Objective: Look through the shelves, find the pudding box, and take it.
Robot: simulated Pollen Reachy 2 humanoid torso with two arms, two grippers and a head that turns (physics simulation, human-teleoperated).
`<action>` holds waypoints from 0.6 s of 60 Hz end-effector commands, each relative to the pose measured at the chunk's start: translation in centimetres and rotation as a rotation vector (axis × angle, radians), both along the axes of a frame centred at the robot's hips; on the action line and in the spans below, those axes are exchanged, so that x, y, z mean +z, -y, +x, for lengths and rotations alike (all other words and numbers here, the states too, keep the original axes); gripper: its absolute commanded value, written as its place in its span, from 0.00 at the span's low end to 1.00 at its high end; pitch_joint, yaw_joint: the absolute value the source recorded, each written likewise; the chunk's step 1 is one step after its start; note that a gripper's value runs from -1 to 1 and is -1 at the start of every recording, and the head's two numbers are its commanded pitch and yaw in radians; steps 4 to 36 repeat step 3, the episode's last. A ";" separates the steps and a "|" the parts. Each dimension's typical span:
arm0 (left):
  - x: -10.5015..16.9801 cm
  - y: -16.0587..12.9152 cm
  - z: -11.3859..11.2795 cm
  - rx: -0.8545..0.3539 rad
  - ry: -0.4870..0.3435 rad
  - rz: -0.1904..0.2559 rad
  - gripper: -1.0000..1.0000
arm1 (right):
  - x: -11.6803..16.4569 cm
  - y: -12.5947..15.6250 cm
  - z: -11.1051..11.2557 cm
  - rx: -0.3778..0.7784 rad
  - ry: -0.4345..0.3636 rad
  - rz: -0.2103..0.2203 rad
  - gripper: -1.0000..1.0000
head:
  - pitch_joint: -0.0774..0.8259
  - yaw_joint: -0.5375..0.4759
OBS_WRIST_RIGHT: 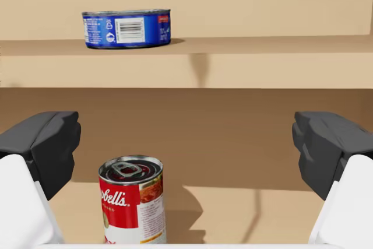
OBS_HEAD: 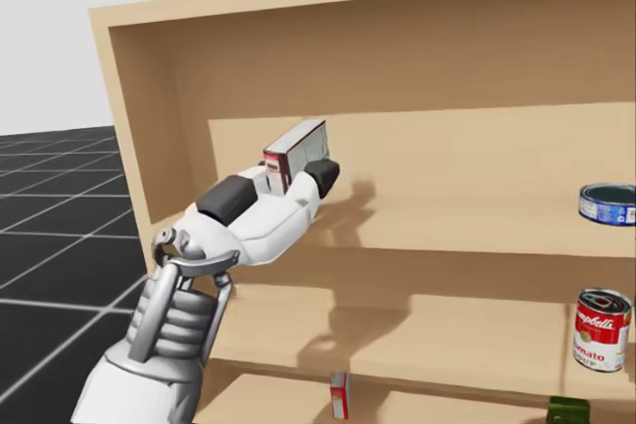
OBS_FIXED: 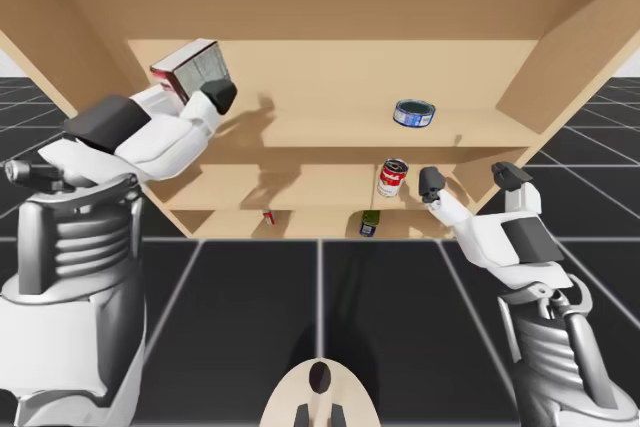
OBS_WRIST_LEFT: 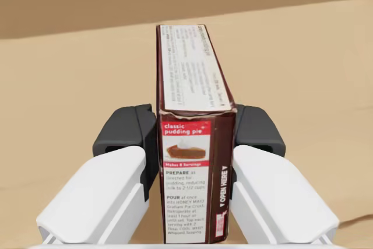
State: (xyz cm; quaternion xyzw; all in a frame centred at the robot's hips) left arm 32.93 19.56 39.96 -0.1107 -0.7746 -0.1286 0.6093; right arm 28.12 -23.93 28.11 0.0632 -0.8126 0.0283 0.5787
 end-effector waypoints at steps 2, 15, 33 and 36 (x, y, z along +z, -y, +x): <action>-0.4 -1.7 -5.9 0.066 -0.035 0.023 1.00 | 0.0 0.1 -0.1 0.022 -0.004 0.012 0.00 | 0.26 0.79; -0.5 -1.9 -6.8 0.070 -0.026 0.029 1.00 | -0.1 0.1 -0.1 0.026 -0.004 0.010 0.00 | 0.26 0.79; -0.5 -1.9 -6.8 0.070 -0.026 0.029 1.00 | -0.1 0.1 -0.1 0.026 -0.004 0.010 0.00 | 0.26 0.79; -0.5 -1.9 -6.8 0.070 -0.026 0.029 1.00 | -0.1 0.1 -0.1 0.026 -0.004 0.010 0.00 | 0.26 0.79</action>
